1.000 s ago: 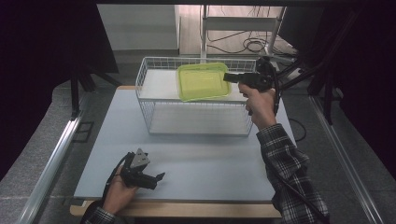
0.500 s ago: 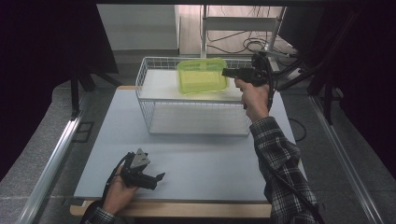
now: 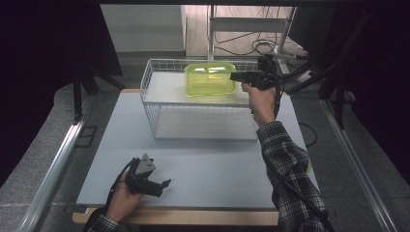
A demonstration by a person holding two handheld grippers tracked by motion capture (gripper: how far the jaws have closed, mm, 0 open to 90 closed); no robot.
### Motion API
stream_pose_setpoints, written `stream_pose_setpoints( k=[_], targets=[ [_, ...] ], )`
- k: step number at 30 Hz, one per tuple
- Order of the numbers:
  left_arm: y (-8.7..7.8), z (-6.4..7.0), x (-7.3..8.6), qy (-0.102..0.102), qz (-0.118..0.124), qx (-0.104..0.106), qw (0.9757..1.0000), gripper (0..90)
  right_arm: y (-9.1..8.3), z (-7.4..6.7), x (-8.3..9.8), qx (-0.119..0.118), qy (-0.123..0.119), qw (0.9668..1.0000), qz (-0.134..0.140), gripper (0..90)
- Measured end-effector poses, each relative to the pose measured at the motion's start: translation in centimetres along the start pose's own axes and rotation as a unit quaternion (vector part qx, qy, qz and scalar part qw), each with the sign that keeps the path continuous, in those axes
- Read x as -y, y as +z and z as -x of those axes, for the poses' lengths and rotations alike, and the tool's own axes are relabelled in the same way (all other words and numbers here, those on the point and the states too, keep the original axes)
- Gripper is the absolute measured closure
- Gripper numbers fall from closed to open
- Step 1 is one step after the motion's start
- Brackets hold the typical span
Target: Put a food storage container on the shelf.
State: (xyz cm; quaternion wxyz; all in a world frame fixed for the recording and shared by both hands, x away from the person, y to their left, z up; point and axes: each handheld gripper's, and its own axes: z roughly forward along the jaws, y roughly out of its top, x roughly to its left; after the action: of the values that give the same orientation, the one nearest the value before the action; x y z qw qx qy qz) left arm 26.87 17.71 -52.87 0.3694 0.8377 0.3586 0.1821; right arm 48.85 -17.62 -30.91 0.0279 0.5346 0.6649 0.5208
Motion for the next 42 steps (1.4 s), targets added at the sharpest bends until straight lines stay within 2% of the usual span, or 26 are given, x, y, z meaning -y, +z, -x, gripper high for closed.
stream_pose_setpoints(
  k=[12, 15, 16, 18, 19, 21, 23, 24, 25, 30, 31, 32, 33, 42],
  targets=[
    [0.1, 0.1, 0.0, 0.002, -0.004, 0.001, 1.0, 2.7, 0.8, 0.3, 0.1, 0.04, -0.022, 0.9988, -0.017, 68.7],
    [0.1, 0.1, 0.0, 0.003, -0.004, 0.001, 1.0, 2.7, 0.8, 0.4, 0.1, 0.036, -0.023, 0.9989, -0.02, 66.0],
    [0.1, 0.1, 0.0, 0.002, -0.004, 0.001, 1.0, 2.7, 0.9, 0.4, 0.0, 0.039, -0.034, 0.9984, -0.024, 58.5],
    [0.1, 0.1, 0.0, 0.002, -0.004, 0.001, 1.0, 2.7, 0.8, 0.5, 0.0, 0.038, -0.037, 0.9983, -0.024, 55.5],
    [0.1, 0.1, 0.0, 0.002, -0.004, 0.001, 1.0, 2.7, 0.6, 0.5, -0.1, 0.027, -0.04, 0.9986, -0.021, 47.7],
    [0.1, 0.1, 0.0, 0.003, -0.004, 0.001, 1.0, 2.7, 0.5, 0.5, -0.1, 0.022, -0.043, 0.9987, -0.018, 44.5],
    [0.1, 0.1, 0.0, 0.005, -0.004, 0.0, 1.0, 2.7, 0.2, 0.5, -0.2, 0.016, -0.05, 0.9985, -0.014, 37.6],
    [0.1, 0.1, 0.0, 0.006, -0.005, 0.0, 1.0, 2.7, -0.2, 0.4, -0.2, 0.015, -0.062, 0.9979, -0.007, 33.3],
    [0.1, 0.1, 0.0, 0.006, -0.005, 0.0, 1.0, 2.7, -0.2, 0.4, -0.2, 0.015, -0.062, 0.9979, -0.007, 33.3],
    [0.1, 0.1, 0.0, 0.005, -0.005, 0.001, 1.0, 2.6, -1.1, -0.1, 0.0, 0.02, -0.104, 0.9944, 0.002, 21.3],
    [0.1, 0.1, 0.0, 0.005, -0.005, 0.001, 1.0, 2.6, -1.1, -0.1, 0.0, 0.02, -0.104, 0.9944, 0.002, 21.3],
    [0.1, 0.1, 0.0, 0.005, -0.005, 0.0, 1.0, 2.6, -1.3, -0.2, 0.2, 0.024, -0.12, 0.9924, 0.001, 19.3],
    [0.1, 0.1, 0.0, 0.005, -0.005, 0.0, 1.0, 2.6, -1.4, -0.3, 0.3, 0.027, -0.126, 0.9917, 0.001, 18.1],
    [-0.1, 0.0, 0.0, 0.0, 0.005, 0.005, 1.0, 2.5, -2.5, -0.3, 1.1, 0.026, -0.15, 0.9883, 0.005, 11.5]
  ],
)
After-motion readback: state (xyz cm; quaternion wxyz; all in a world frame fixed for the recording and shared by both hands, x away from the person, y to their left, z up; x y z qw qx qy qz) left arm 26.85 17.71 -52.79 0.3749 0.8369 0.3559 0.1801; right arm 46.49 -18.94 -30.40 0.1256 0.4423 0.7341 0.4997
